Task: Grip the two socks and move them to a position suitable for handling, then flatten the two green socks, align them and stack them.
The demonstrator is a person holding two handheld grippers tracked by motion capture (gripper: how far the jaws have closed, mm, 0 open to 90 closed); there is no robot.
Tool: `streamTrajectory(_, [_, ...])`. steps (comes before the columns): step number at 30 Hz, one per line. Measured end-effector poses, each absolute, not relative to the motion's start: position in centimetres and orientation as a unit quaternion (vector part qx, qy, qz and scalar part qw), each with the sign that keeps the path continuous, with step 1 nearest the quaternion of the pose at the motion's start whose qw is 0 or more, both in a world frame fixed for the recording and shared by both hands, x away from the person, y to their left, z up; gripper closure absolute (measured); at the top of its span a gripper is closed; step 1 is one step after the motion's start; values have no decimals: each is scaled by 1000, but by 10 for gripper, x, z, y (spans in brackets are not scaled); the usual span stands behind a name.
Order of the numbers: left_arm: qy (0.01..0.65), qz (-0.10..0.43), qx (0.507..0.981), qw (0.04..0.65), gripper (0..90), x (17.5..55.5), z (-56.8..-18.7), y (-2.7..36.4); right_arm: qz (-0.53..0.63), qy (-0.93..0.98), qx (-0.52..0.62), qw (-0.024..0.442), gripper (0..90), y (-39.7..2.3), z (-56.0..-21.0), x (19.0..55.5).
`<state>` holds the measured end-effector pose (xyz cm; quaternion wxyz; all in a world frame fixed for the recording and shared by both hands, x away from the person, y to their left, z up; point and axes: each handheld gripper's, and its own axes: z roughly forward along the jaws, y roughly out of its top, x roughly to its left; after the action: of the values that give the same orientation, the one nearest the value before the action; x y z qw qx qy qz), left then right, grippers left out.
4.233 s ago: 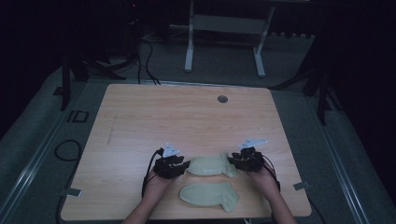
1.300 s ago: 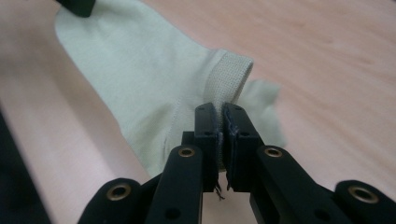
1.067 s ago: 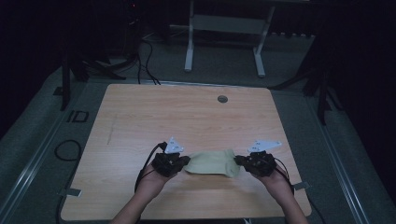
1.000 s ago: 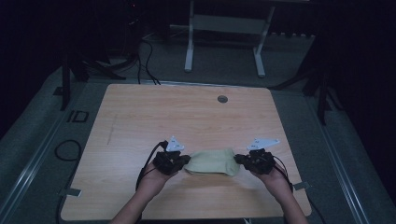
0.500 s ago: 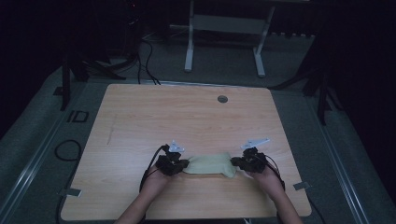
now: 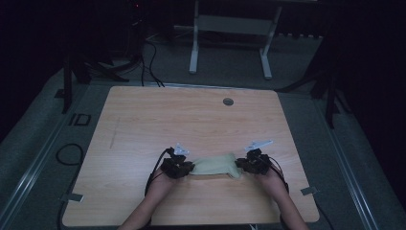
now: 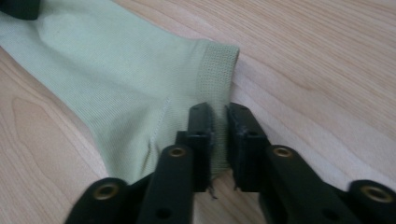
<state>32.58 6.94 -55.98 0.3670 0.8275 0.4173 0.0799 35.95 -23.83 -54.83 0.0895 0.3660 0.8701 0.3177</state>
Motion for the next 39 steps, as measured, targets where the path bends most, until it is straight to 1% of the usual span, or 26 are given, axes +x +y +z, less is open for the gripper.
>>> streamTrajectory(1, [416,79,827,371,740,326,-559,69,313,874,361,91,714,-236,-547,361])
streamTrajectory(4, [412,83,825,377,602,326,-556,68,314,875,356,93,634,-235,-544,361])
streamTrajectory(7, [410,90,820,389,439,324,-551,67,318,875,351,98,547,-236,-538,359])
streamTrajectory(8, [410,90,820,389,402,324,-551,67,318,875,351,98,547,-236,-538,359])
streamTrajectory(9, [409,94,817,394,402,323,-547,68,320,874,351,102,518,-236,-535,359])
streamTrajectory(10, [411,95,813,402,329,322,-544,69,323,871,354,106,473,-237,-530,358])
streamTrajectory(11, [410,97,811,406,277,321,-542,70,325,870,354,112,434,-237,-527,357])
streamTrajectory(15, [405,109,809,411,158,316,-535,75,335,868,352,106,350,-238,-519,354])
streamTrajectory(18, [399,121,810,412,143,310,-532,79,343,866,350,99,263,-236,-517,352])
streamTrajectory(20, [398,129,807,417,143,306,-531,82,352,866,344,88,160,-236,-518,350])
streamTrajectory(22, [398,135,805,418,142,302,-530,86,356,864,344,93,154,-234,-519,348])
streamTrajectory(23, [397,137,806,418,143,300,-529,88,359,863,345,92,127,-234,-520,347])
streamTrajectory(26, [400,143,804,416,142,294,-530,94,363,863,339,95,123,-232,-523,346])
streamTrajectory(35, [425,169,769,446,139,282,-533,118,377,851,348,107,130,-234,-525,346])
streamTrajectory(39, [432,172,766,444,140,281,-535,128,383,848,349,113,130,-235,-523,345])
